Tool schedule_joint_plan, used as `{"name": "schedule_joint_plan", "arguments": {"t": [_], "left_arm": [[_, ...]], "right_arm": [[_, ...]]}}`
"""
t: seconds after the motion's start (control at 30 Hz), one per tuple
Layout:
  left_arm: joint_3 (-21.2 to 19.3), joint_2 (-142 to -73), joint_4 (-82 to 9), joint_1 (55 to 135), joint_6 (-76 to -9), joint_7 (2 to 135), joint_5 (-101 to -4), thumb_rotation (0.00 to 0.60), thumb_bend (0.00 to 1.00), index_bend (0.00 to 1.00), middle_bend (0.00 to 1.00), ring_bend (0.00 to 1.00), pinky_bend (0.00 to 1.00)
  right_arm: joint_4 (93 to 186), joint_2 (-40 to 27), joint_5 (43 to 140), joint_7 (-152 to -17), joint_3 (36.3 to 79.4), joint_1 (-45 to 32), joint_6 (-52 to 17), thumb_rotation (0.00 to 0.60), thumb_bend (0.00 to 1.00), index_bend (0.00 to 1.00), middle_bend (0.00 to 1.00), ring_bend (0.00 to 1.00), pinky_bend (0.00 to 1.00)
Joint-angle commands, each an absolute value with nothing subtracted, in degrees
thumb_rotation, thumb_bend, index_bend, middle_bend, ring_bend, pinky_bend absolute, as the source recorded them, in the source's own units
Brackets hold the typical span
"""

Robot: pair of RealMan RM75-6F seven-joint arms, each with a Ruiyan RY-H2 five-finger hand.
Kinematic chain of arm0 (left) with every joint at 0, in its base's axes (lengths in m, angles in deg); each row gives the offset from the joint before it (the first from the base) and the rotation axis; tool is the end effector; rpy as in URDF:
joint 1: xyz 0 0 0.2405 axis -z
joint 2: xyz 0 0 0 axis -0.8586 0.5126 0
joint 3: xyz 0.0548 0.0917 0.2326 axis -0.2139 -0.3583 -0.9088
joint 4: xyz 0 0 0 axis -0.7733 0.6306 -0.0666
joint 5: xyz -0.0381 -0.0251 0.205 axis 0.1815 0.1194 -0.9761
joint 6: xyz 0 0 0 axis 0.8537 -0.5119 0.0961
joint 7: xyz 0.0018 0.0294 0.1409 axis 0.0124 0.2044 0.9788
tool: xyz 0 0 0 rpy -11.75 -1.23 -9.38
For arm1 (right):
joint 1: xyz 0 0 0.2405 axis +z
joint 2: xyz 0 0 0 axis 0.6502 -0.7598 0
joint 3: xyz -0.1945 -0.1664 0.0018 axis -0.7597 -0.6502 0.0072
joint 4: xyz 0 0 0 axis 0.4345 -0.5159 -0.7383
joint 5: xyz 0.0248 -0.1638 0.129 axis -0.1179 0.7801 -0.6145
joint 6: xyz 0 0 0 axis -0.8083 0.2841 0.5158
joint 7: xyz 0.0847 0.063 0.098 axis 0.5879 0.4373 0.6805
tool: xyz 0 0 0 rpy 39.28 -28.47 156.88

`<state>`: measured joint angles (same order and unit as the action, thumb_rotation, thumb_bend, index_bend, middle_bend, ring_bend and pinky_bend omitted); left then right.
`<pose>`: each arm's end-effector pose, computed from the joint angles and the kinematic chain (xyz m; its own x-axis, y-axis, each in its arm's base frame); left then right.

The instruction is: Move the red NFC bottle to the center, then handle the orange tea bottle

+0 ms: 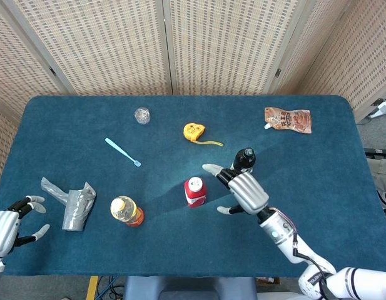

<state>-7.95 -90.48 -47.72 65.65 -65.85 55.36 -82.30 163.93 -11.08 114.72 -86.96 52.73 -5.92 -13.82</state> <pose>-0.3202 0.1857 0.1605 0.3004 -0.0121 0.9538 0.9473 -0.1129 -0.2998 -0.1327 -0.2813 0.0404 0.2026 -0.2191 0.9544 -0.8470 -0.5284 0.0585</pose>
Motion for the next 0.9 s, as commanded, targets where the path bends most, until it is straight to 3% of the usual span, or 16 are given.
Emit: {"name": "schedule_joint_plan", "arguments": {"t": [0.03, 0.27, 0.6, 0.9], "left_arm": [[-7.9, -90.5, -47.7, 65.7, -65.8, 55.4, -82.2, 0.6, 0.17, 0.48, 0.34, 0.4, 0.66], [-7.8, -90.7, -47.6, 65.9, -65.4, 55.6, -82.0, 0.6, 0.17, 0.48, 0.34, 0.4, 0.66], [-7.5, -90.8, -48.0, 66.9, -64.7, 56.0, -82.4, 0.6, 0.17, 0.44, 0.34, 0.4, 0.66], [-7.6, -91.3, -51.0, 68.7, -62.7, 53.5, -83.6, 0.6, 0.17, 0.39, 0.34, 0.4, 0.66]], "right_arm": [[167.2, -14.5, 115.8, -89.6, 51.1, -8.3, -11.5, 0.6, 0.0, 0.11, 0.16, 0.27, 0.43], [170.2, -21.3, 121.0, -98.0, 47.2, -14.0, -5.1, 0.6, 0.04, 0.11, 0.22, 0.27, 0.42], [167.9, -27.1, 127.9, -92.2, 41.6, -22.1, 3.4, 0.6, 0.05, 0.19, 0.28, 0.27, 0.42], [164.4, -29.0, 132.1, -86.8, 39.7, -27.5, 10.1, 0.6, 0.05, 0.22, 0.29, 0.27, 0.42]]}}
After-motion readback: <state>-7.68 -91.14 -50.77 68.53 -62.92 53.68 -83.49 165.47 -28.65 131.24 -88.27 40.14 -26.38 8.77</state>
